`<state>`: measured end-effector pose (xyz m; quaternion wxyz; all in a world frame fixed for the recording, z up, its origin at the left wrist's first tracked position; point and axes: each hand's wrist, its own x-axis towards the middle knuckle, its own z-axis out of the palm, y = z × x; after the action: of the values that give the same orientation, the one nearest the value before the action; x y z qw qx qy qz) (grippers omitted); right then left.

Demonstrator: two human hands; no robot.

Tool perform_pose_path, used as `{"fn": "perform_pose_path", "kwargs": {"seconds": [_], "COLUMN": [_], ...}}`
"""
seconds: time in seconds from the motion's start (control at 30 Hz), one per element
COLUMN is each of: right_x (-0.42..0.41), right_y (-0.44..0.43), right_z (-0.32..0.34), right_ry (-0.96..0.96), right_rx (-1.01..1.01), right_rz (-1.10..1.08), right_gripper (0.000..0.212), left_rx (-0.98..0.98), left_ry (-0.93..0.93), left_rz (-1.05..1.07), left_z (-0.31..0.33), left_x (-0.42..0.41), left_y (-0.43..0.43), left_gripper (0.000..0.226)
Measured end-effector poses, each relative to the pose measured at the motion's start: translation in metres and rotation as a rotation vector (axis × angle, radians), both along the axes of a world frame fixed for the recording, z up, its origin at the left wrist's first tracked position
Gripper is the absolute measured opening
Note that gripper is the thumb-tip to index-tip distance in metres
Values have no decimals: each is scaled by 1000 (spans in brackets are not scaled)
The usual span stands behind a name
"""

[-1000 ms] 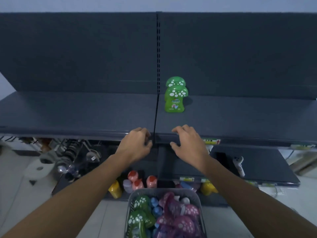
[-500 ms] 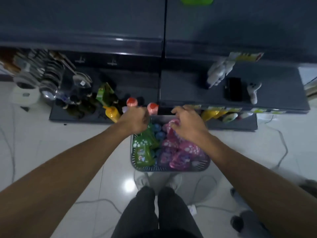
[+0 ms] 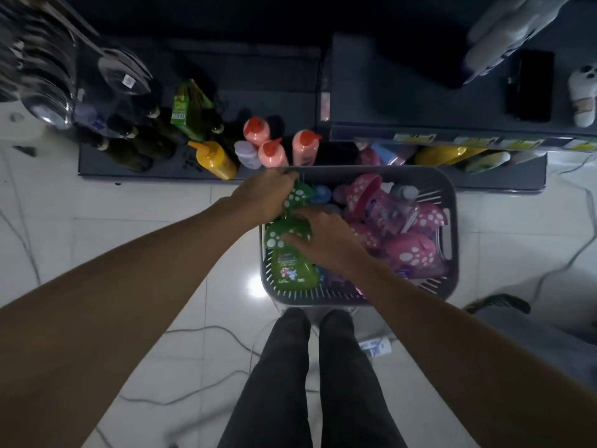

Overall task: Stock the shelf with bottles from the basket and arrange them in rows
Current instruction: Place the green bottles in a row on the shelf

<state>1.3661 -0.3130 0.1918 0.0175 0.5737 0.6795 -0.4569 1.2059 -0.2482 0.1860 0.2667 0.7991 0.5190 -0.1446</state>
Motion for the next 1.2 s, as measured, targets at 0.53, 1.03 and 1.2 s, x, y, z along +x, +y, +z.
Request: {"fn": "perform_pose_path", "kwargs": {"seconds": [0.53,1.03,1.2], "right_x": [32,36,46], "right_y": [6,-4,9], "right_z": [-10,47,95], "right_ry": [-102,-102,-118], "right_rx": [-115,89,217], "right_rz": [156,55,35], "right_gripper": [60,53,53], "left_rx": [21,58,158], "left_ry": [120,-106,-18], "left_rz": [-94,69,100], "left_z": [-7,44,103], "left_x": [18,26,27], "left_y": [-3,-16,9], "left_gripper": [55,40,49]}}
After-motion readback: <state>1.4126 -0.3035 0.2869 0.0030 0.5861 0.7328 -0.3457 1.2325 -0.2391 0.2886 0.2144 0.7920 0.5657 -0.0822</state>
